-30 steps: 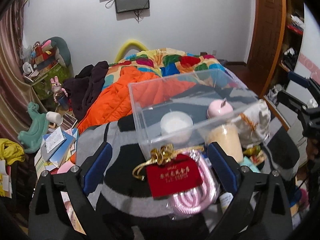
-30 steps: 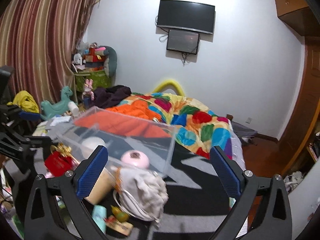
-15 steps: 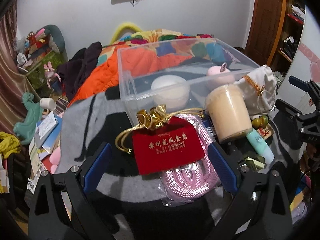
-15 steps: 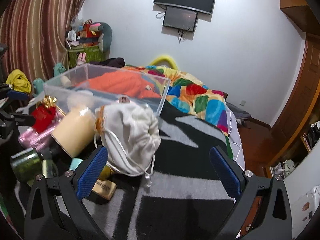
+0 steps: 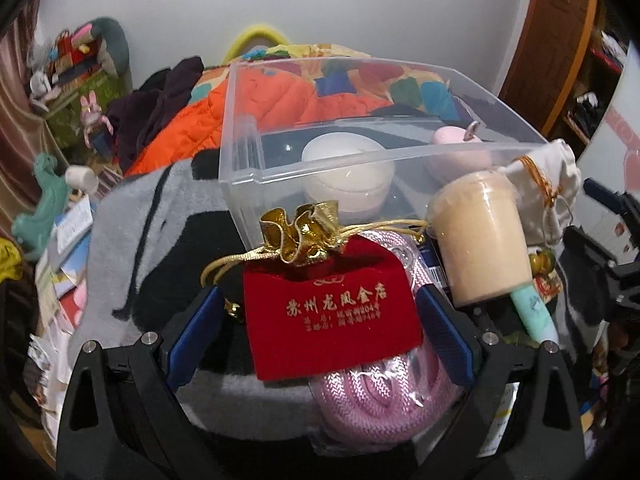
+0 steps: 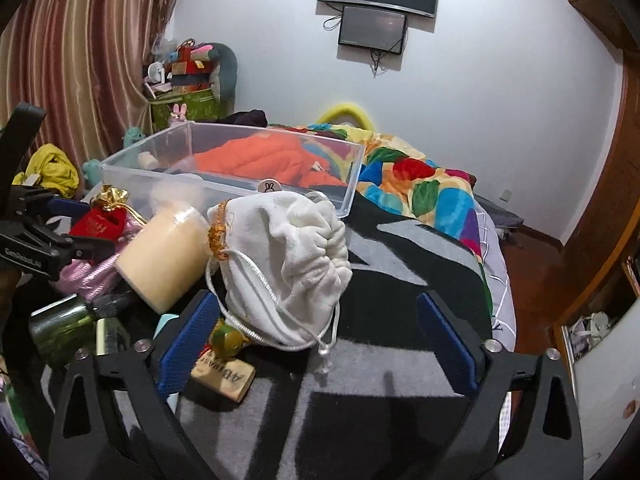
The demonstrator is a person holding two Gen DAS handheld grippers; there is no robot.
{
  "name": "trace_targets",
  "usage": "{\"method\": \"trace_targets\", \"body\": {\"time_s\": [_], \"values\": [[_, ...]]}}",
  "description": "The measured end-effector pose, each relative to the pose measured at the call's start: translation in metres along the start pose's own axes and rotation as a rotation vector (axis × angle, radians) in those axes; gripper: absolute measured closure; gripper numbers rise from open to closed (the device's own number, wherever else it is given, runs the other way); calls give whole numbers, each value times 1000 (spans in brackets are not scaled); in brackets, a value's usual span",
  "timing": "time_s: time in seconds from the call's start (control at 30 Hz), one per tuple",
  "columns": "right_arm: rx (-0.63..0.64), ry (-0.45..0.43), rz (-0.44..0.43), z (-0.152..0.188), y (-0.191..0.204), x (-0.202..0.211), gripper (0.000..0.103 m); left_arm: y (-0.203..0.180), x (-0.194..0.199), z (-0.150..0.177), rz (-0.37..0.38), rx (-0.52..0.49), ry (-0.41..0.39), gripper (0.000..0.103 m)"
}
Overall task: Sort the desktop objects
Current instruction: 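Grasp the white drawstring bag with right tool while left tool grasps the red pouch, then lift both held items over the clear box, lower them in, and open both tools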
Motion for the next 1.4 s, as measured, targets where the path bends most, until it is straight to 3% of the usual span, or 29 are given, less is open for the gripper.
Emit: {"method": "trace_targets", "body": {"time_s": [0.07,0.17,0.27,0.43,0.57,0.77,1.4], "values": [[-7,23,-27,0,0,-12,16,2,-4,1,16,25,12,6],[-41,57,-100,2,4,-24,32,2,-6,1,36,56,11,8],[-58,68,-210,4,16,-26,57,-2,-5,1,44,52,0,18],[17,53,-175,8,25,-16,75,-8,-1,1,54,45,-7,35],[4,55,-195,9,24,-7,79,-7,5,2,59,47,-5,48],[-42,62,-240,3,13,7,81,-2,17,3,58,47,-6,58],[-133,-69,-293,-60,-5,48,82,-11,64,-17,70,28,-102,59]]}}
Point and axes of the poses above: each gripper's, at about its wrist camera, not at the fingertips, and x roughly against the way its jaws point, y to its left, z to its underside, the point moved 10 cm from there along -x, roughly the way its jaws point, and after that the axes turned 3 degrees about x, right-handed, at the moved point
